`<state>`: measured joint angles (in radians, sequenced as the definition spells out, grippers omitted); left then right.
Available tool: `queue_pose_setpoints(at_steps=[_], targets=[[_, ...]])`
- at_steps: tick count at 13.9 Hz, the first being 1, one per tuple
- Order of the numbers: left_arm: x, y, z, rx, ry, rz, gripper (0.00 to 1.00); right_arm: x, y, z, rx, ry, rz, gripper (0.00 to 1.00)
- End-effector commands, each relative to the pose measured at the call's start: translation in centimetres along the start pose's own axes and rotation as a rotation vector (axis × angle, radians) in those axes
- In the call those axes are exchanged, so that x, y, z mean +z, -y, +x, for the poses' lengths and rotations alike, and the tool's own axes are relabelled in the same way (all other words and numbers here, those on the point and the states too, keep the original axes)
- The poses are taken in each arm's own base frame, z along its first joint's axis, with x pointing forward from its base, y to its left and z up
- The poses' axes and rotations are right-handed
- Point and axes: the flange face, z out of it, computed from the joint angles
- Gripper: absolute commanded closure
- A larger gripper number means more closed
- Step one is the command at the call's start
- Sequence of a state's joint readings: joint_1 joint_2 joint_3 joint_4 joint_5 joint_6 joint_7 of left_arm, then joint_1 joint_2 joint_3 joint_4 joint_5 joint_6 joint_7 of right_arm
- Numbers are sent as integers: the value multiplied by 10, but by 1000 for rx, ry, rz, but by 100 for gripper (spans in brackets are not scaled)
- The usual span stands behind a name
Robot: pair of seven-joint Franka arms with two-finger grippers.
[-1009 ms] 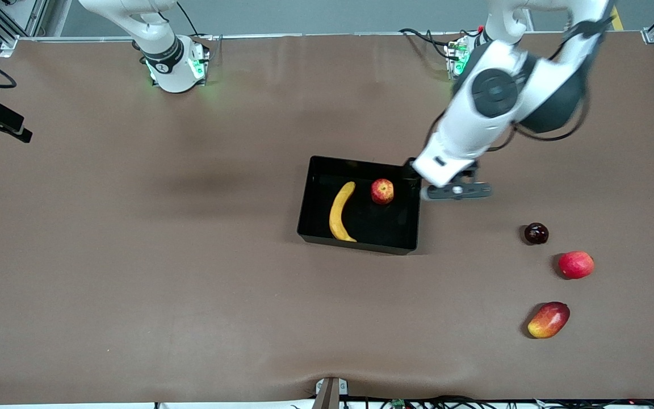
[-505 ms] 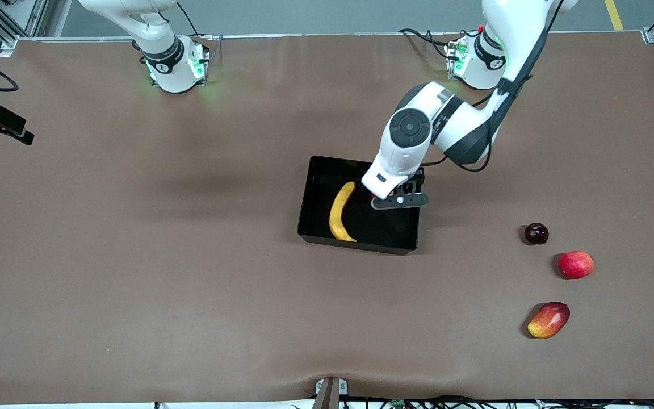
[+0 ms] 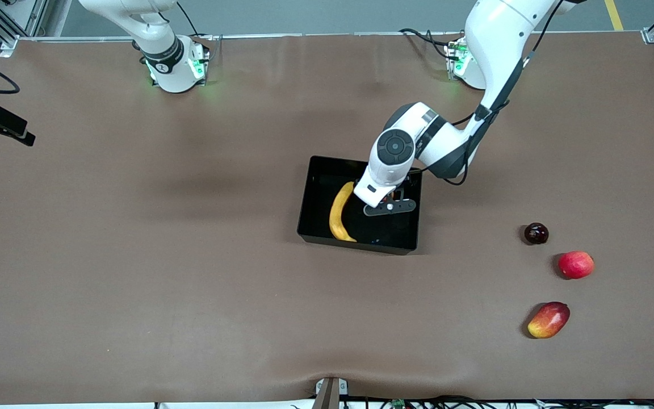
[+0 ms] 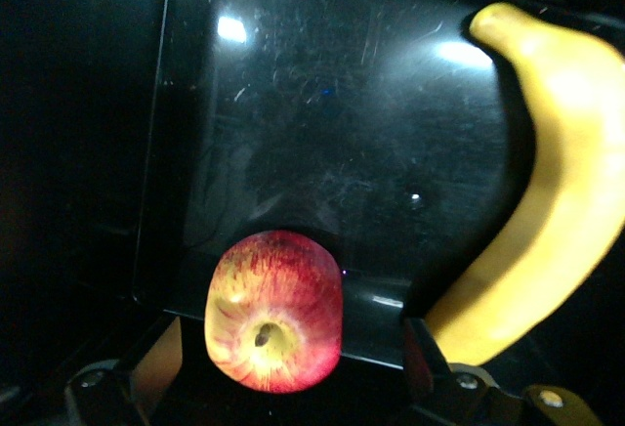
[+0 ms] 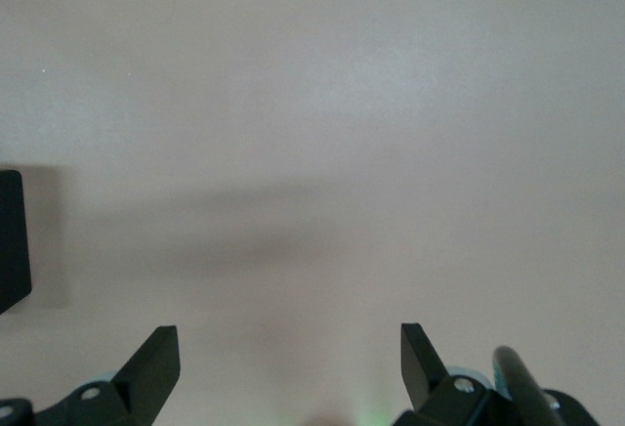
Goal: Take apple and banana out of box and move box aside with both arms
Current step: 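Lower the left gripper into the box and grasp the red apple, then lift the apple out and set it beside the peach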
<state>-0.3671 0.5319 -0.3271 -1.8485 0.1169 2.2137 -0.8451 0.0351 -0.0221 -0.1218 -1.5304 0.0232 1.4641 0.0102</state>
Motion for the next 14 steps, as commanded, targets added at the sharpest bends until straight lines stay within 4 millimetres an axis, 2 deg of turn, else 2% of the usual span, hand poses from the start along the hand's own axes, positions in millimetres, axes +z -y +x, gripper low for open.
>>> queue_pose_setpoints(at_steps=[1, 2, 5, 6, 7, 8, 11, 13, 14], targets=[[14, 5, -7, -3, -3, 26, 0, -4, -3, 3, -2, -5, -1, 0], [20, 7, -9, 11, -6, 44, 2, -4, -3, 3, -2, -5, -1, 0], [26, 8, -11, -10, -3, 59, 56, -5, -3, 2, -2, -6, -1, 0], [26, 8, -12, -25, -1, 62, 79, -4, -2, 3, -3, -5, -2, 0], [17, 6, -12, -31, -10, 62, 100, -4, -3, 3, -2, -5, -1, 0], [-2, 8, -12, -35, -18, 72, 100, -4, -3, 3, -2, -5, -1, 0], [-93, 15, 3, -65, -63, 86, 100, -4, -3, 3, -2, -5, -1, 0], [-156, 30, 28, -72, -85, 77, 100, -2, -3, 4, -2, -2, -2, 0], [-180, 49, 45, -62, -87, 73, 100, -2, -3, 4, -2, -2, -2, 0]])
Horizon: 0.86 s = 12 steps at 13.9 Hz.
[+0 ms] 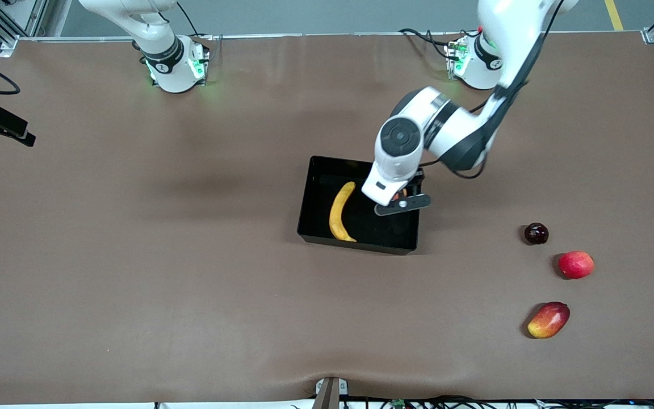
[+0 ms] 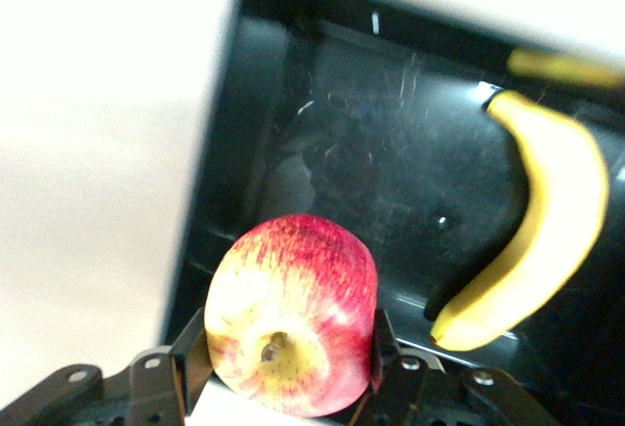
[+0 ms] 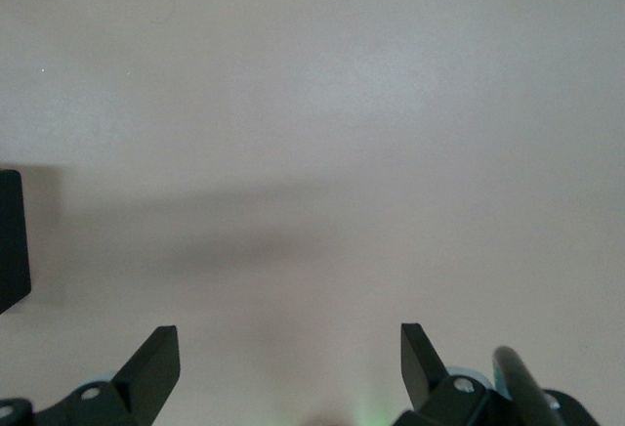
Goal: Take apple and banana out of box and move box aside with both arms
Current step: 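Lift the apple out and set it beside the peach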
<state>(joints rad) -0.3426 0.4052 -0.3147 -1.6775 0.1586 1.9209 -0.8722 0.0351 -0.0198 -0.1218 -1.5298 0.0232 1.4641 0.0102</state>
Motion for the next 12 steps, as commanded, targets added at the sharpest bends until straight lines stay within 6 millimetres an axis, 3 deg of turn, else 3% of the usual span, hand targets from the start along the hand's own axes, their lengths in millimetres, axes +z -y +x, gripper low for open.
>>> queue_pose_setpoints(at_steps=[1, 4, 6, 8, 9, 12], targets=[[-58, 48, 49, 20, -27, -5, 100, -3, -2, 3, -3, -3, -2, 0], [-63, 125, 104, 37, -29, -22, 100, -3, -2, 3, -3, -3, -2, 0], [-51, 170, 133, 34, -18, -27, 100, -4, -1, 3, -5, -5, 0, 0], [-25, 221, 167, 25, -23, -16, 100, -3, -1, 3, -6, -2, -2, 0], [-8, 236, 180, 13, -23, -23, 100, -3, 0, 3, -8, -2, -2, 0], [44, 249, 209, 46, -88, 11, 100, -3, 1, 3, -10, -3, -2, 0]])
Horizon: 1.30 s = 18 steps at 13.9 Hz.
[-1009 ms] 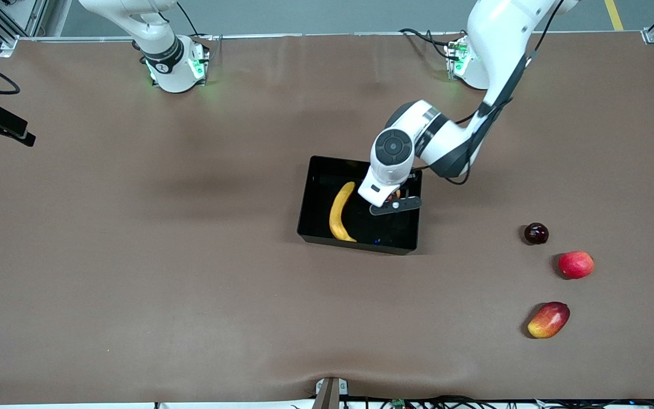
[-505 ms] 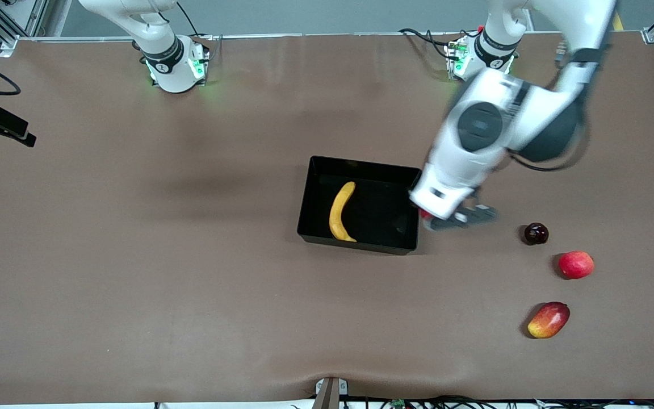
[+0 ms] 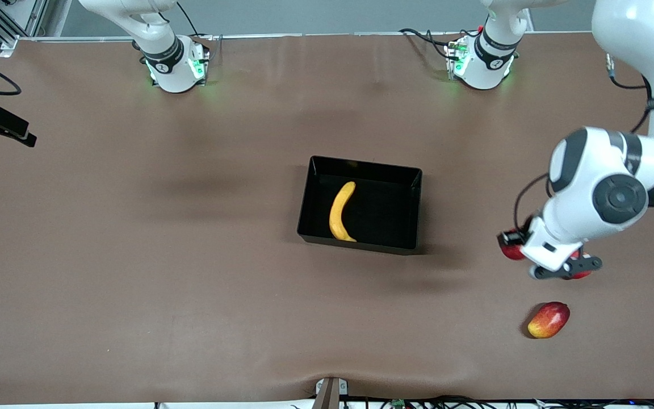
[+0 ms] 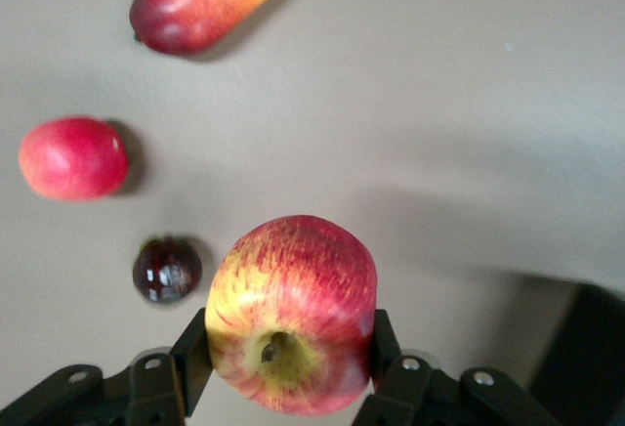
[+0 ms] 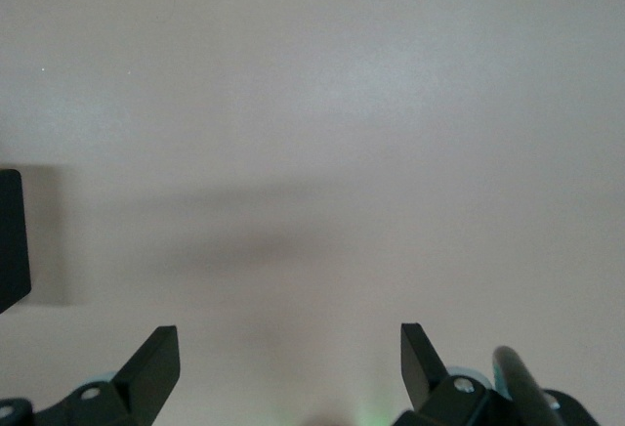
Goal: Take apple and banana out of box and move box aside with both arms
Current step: 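Lift the apple out and set it beside the peach, then reach the left gripper into the box and grasp the yellow banana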
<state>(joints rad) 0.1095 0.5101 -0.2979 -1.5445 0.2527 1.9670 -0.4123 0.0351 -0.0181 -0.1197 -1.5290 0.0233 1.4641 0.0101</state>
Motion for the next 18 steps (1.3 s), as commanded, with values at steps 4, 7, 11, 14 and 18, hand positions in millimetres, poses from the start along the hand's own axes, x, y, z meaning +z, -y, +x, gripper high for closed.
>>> queue_pose_setpoints(at_steps=[4, 7, 11, 14, 18], targets=[[76, -3, 29, 51, -79, 18, 100, -3, 1, 3, -9, -2, 0, 0], [105, 36, 41, 57, -102, 86, 100, -3, 1, 3, -9, -1, -2, 0], [137, 58, 46, 29, -87, 65, 100, 0, 1, 4, -9, 5, -2, 0], [157, 65, 46, 9, -60, 48, 90, 1, 1, 5, -9, 8, -3, 0], [141, 67, 48, -1, -88, 30, 0, 1, 1, 5, -7, 7, -3, 0]])
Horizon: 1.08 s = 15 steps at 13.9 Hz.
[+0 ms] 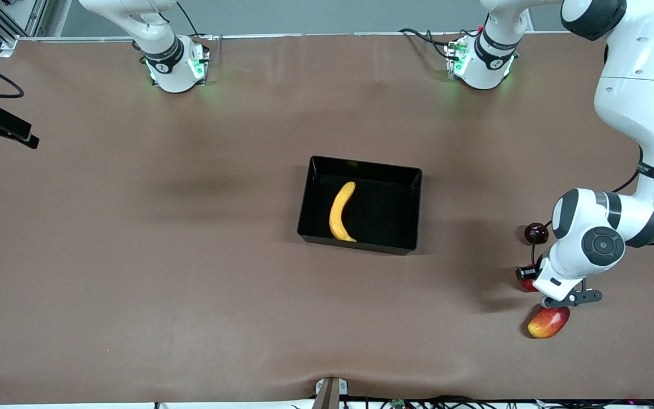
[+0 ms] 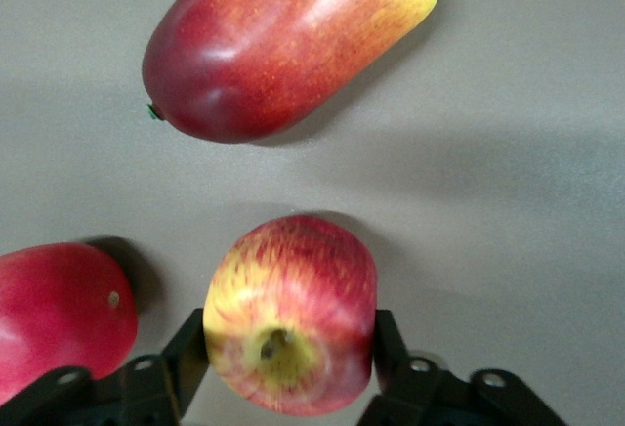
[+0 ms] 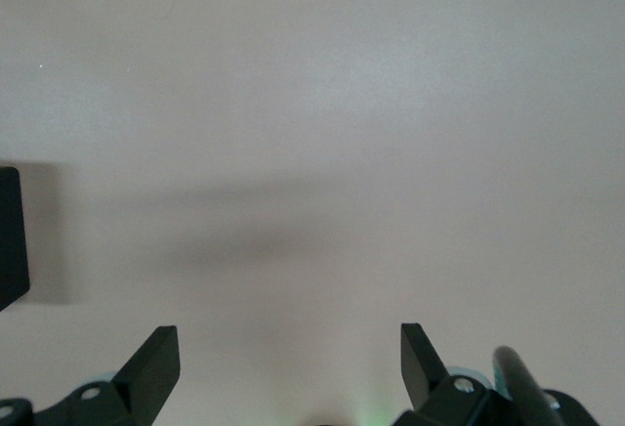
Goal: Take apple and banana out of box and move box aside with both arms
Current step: 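Reach the left gripper into the box and grasp the yellow banana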
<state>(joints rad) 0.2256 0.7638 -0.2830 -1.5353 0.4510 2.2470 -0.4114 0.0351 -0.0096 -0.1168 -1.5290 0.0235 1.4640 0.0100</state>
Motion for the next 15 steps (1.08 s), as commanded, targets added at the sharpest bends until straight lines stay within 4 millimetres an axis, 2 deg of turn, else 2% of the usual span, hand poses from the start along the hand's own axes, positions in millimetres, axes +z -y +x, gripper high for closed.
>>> queue_pose_setpoints(at_steps=[1, 3, 4, 8, 9, 11, 13, 15], targets=[[-34, -8, 4, -13, -32, -45, 0, -3, -1, 2, -4, -2, -2, 0], [-83, -43, -10, 34, 8, -50, 0, -3, -1, 2, -5, -2, 0, 0], [-106, -68, -20, 68, 19, -57, 0, -3, -1, 2, -6, -2, -2, 0], [-164, -192, -80, 159, 60, -122, 0, -3, -2, 2, -4, -2, -2, 0], [-173, -219, -95, 170, 55, -133, 0, -3, -1, 2, -6, -2, -2, 0], [-187, -289, -138, 160, 50, -133, 0, -1, 0, 4, -6, 4, -2, 0], [-181, -352, -184, 117, 67, -143, 0, 0, 2, 4, -7, 7, -3, 0], [-175, -399, -217, 94, 36, -175, 0, 1, 0, 5, -4, 7, -1, 0]])
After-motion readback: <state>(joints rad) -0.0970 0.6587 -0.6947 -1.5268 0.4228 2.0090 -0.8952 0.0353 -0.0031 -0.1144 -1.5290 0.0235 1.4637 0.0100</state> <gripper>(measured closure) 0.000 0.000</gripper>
